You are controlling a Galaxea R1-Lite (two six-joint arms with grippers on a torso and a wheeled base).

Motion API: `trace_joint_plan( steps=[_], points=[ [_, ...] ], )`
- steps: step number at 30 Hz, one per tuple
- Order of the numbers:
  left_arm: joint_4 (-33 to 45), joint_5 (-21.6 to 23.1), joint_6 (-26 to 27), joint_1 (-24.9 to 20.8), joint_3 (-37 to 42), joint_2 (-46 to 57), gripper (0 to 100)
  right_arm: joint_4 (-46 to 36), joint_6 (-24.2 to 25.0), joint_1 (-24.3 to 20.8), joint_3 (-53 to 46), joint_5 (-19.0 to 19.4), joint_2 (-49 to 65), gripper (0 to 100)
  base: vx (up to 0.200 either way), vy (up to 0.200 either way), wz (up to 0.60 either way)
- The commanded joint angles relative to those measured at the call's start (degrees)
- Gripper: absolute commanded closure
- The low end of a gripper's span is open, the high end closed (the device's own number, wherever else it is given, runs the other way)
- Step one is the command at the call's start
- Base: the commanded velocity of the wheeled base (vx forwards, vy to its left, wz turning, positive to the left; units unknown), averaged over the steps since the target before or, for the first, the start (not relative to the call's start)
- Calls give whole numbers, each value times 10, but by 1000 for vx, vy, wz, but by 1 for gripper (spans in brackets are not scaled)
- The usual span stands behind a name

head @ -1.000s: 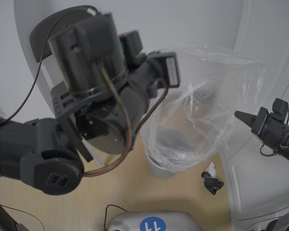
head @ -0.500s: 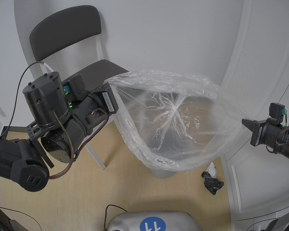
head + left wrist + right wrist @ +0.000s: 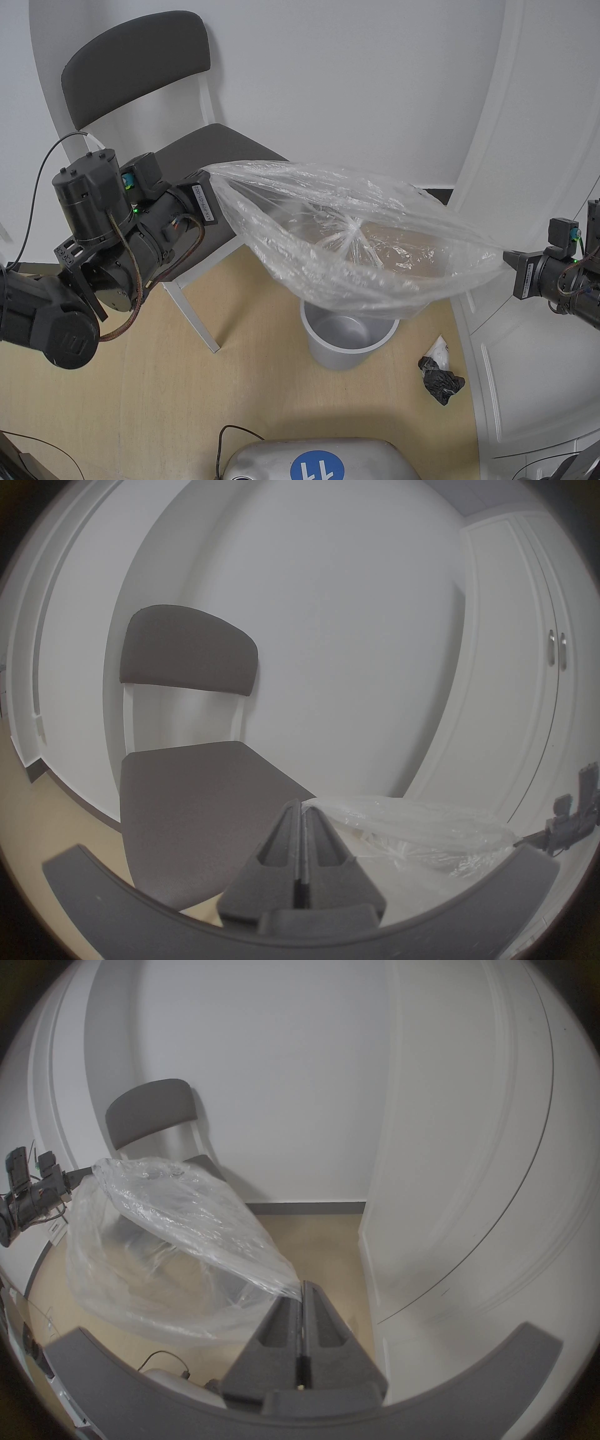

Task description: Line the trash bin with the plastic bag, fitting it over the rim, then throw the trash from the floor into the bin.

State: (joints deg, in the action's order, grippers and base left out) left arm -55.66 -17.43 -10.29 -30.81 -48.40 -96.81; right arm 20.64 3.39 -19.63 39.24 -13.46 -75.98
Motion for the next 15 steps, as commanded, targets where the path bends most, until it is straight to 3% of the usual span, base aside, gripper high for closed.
trace_joint_plan(
  steps=[1,15],
  points=[
    [0,3,4,18,-6,-15,100,23,-13,14,-2,-1,-26,100,0,0,0],
    [-11,1,32,31,15,-10,100,46,-32,17,-15,-6,-53,100,0,0,0]
  ],
)
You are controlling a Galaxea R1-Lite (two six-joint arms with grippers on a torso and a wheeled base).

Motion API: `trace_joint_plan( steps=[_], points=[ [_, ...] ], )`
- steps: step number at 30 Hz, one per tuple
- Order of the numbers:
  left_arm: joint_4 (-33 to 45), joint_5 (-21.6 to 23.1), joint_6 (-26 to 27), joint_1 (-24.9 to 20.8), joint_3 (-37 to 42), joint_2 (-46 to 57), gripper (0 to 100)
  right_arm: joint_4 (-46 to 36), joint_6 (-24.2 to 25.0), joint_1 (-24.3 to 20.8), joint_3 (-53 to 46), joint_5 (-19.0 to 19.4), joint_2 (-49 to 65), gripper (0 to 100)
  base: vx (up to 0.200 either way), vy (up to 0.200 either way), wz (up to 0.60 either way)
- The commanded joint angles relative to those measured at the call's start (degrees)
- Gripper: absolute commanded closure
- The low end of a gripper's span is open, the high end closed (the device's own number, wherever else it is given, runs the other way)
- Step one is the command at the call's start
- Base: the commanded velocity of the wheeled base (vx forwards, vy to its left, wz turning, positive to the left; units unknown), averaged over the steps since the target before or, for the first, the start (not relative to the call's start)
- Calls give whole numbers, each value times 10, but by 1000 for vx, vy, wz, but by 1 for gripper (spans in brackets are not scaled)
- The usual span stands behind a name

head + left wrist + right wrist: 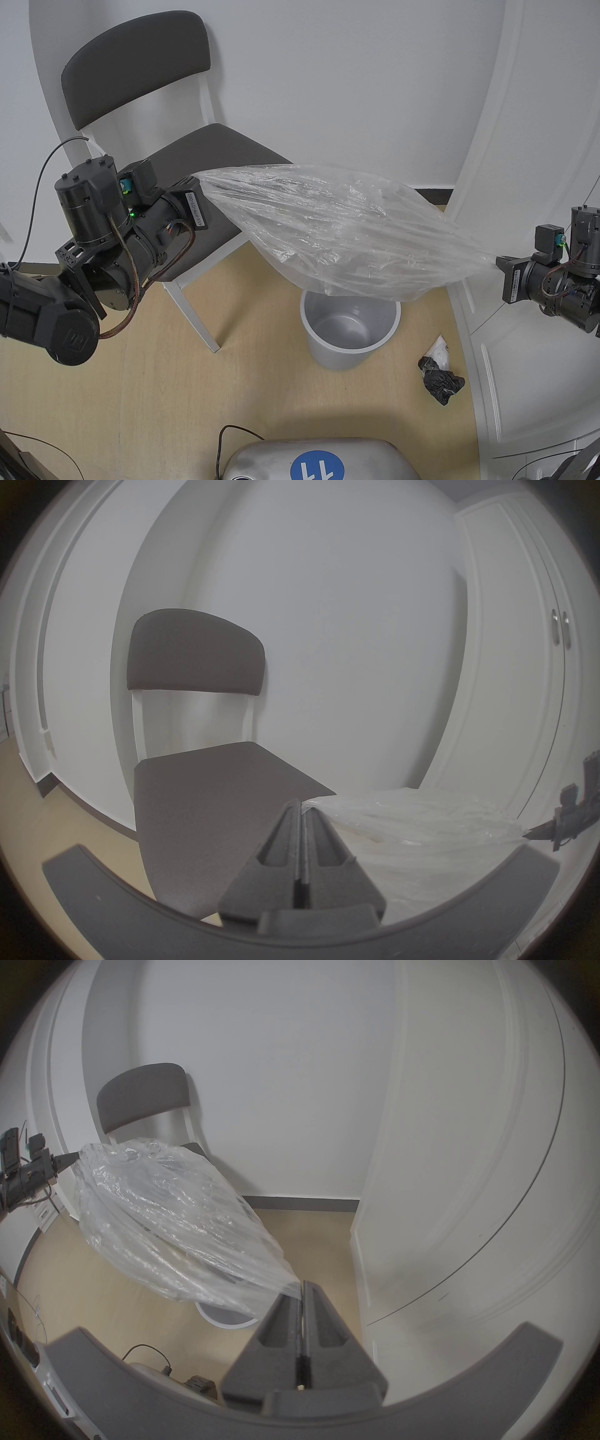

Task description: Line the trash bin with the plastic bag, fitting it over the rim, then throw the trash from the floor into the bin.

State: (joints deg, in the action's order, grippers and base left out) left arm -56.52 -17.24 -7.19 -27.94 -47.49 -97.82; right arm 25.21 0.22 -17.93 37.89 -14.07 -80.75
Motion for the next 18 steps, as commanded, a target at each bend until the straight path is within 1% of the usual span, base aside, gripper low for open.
trace_joint_plan(
  steps=[1,5,6,10,14,16,18],
  points=[
    [-4,-1,2,3,7,-1,100,0,-1,0,-3,0,-5,100,0,0,0],
    [-11,-1,12,16,6,-5,100,1,-6,1,-3,-1,-5,100,0,0,0],
    [-25,-1,19,25,8,-7,100,1,-6,2,-3,0,-3,100,0,0,0],
    [-44,3,18,25,8,-8,100,1,-6,2,-4,0,-3,100,0,0,0],
    [-45,4,18,22,8,-12,100,12,-6,1,-5,-1,-6,100,0,0,0],
    [-60,8,18,16,4,-25,100,48,-7,-2,-16,0,-13,100,0,0,0],
    [-96,11,18,10,5,-40,100,103,-8,-6,-29,0,-22,100,0,0,0]
  ],
)
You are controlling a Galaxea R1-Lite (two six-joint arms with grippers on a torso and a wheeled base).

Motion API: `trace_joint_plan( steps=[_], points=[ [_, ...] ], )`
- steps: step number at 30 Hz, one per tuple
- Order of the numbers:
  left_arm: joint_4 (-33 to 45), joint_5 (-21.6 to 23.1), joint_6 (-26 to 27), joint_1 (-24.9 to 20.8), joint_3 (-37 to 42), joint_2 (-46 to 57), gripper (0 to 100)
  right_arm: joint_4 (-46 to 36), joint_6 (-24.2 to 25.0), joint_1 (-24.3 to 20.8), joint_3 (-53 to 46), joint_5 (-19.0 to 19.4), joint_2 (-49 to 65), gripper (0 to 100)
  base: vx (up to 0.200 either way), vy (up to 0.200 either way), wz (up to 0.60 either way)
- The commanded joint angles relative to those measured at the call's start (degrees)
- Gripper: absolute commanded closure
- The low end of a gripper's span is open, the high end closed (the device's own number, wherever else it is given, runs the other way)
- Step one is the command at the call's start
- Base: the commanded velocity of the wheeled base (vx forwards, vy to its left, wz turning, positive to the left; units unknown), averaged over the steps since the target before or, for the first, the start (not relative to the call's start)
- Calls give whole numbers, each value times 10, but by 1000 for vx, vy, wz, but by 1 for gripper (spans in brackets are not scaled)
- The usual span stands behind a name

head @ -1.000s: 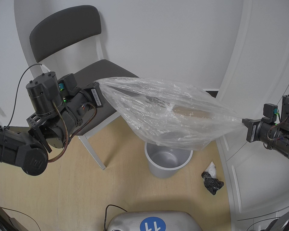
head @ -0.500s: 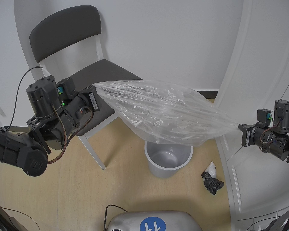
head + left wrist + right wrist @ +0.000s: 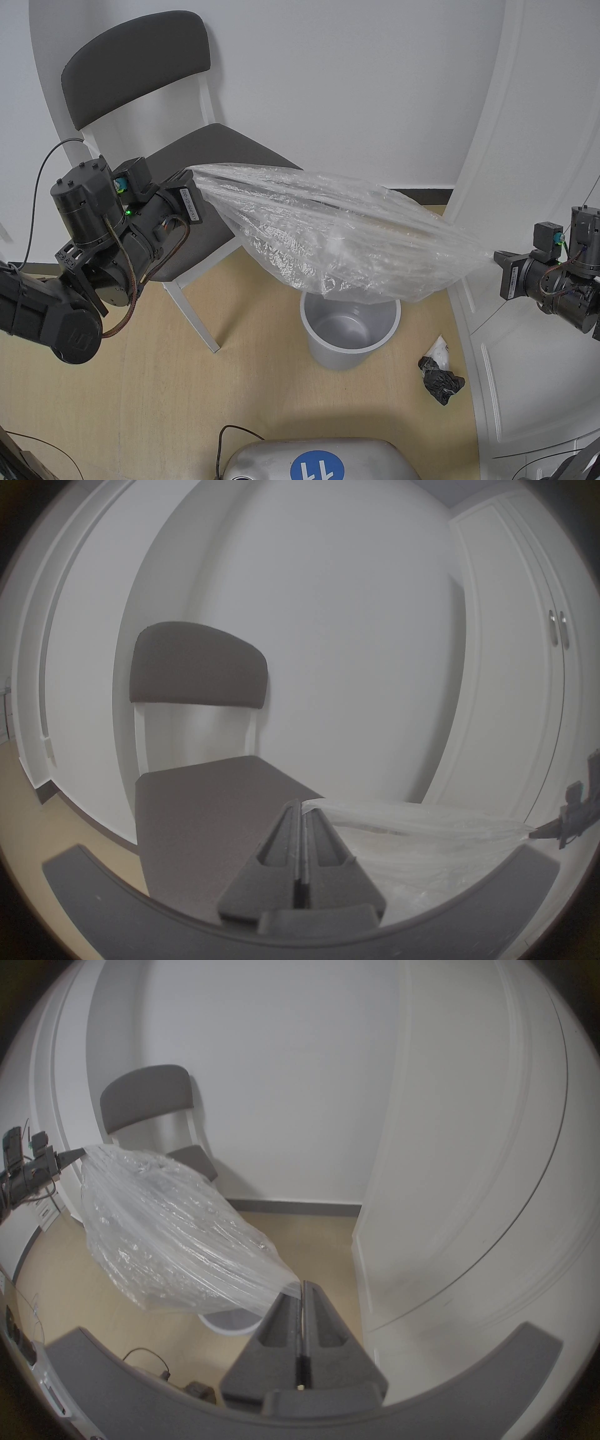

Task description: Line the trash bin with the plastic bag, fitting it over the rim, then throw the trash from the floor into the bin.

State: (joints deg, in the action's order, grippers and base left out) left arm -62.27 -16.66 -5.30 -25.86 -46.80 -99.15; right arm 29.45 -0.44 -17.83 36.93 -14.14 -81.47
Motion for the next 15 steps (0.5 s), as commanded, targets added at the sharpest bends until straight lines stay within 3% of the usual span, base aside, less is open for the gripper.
trace_joint_plan(
  steps=[1,4,5,6,7,12,15],
  points=[
    [-65,6,-1,-19,0,-34,100,97,-3,-7,-27,2,-24,100,0,0,0],
    [-160,10,0,-53,2,-65,100,201,-18,-10,-48,3,-53,100,0,0,0],
    [-160,10,0,-53,2,-65,100,201,-18,-10,-48,3,-53,100,0,0,0],
    [-233,30,0,-88,14,-82,100,272,-34,-13,-64,6,-76,100,0,0,0],
    [-256,44,0,-102,25,-88,100,306,-39,-18,-73,8,-85,100,0,0,0],
    [-254,69,-1,-136,51,-89,100,417,-35,-39,-91,27,-116,100,0,0,0],
    [-254,69,-2,-142,51,-91,100,427,-32,-46,-98,48,-116,100,0,0,0]
  ],
)
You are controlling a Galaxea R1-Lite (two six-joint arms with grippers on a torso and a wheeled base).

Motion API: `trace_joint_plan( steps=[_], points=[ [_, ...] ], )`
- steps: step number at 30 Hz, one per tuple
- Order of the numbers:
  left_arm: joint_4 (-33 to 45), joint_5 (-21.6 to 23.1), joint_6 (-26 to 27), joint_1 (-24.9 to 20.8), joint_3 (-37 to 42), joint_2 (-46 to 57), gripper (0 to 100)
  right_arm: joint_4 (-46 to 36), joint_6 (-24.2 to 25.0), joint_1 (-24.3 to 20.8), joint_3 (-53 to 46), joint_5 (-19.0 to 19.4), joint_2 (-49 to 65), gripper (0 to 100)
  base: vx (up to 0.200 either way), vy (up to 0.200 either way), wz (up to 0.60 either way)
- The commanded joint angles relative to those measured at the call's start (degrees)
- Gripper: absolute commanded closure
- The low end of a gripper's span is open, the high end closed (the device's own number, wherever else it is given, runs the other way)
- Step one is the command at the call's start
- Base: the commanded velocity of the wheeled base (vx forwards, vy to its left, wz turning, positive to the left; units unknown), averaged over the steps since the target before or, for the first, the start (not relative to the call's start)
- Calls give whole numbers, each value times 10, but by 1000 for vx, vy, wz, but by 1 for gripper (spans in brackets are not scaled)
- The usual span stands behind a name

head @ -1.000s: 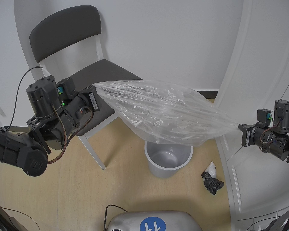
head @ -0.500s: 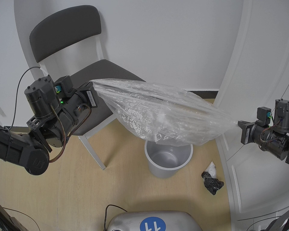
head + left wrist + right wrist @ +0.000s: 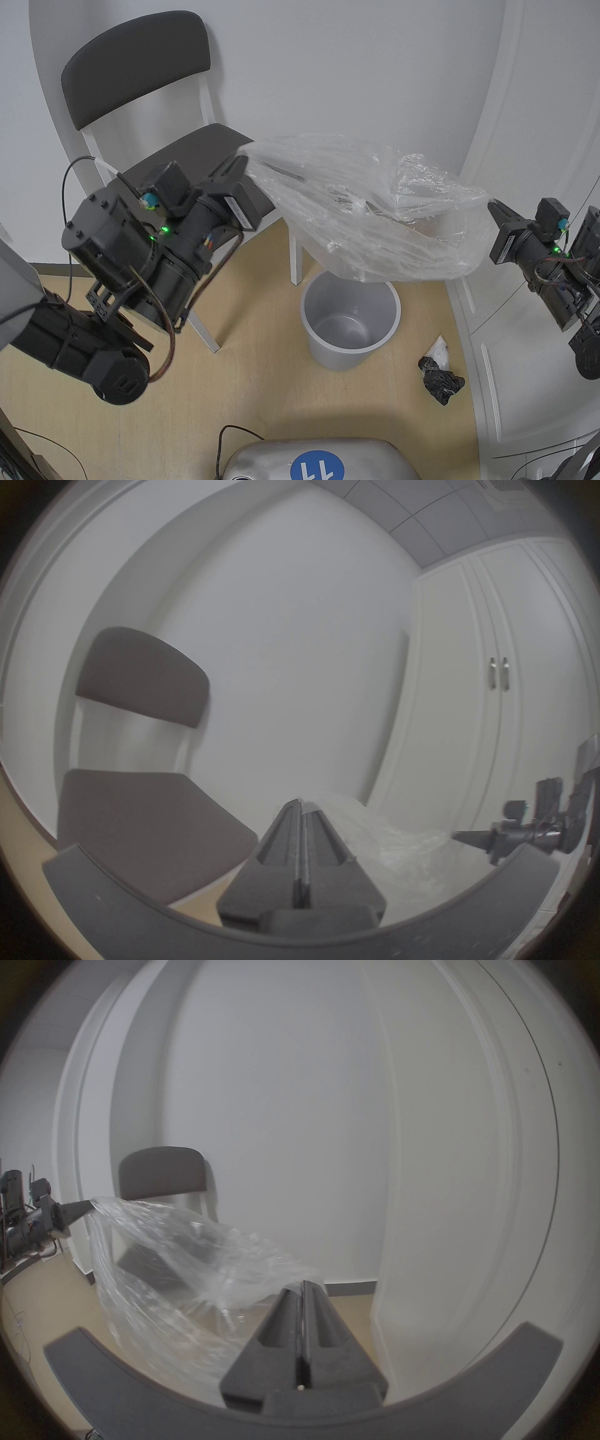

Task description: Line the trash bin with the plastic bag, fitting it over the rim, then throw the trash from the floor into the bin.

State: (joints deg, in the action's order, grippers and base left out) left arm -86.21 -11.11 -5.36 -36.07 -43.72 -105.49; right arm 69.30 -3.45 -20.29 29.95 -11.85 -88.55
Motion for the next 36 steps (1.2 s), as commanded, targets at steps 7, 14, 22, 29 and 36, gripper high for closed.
trace_joint_plan(
  steps=[7,14,22,29,36],
  points=[
    [-15,13,-6,-66,19,-39,100,29,38,-79,-31,35,-45,100,0,0,0],
    [-15,13,-44,-86,5,-73,100,23,78,-115,-27,36,-53,100,0,0,0],
    [-14,11,-69,-78,-27,-126,100,31,110,-116,-3,35,-131,100,0,0,0],
    [-12,10,-85,-54,-81,-205,100,43,157,-107,43,33,-217,100,0,0,0],
    [-5,9,-110,-30,-139,-272,100,78,180,-79,93,31,-310,100,0,0,0]
  ],
)
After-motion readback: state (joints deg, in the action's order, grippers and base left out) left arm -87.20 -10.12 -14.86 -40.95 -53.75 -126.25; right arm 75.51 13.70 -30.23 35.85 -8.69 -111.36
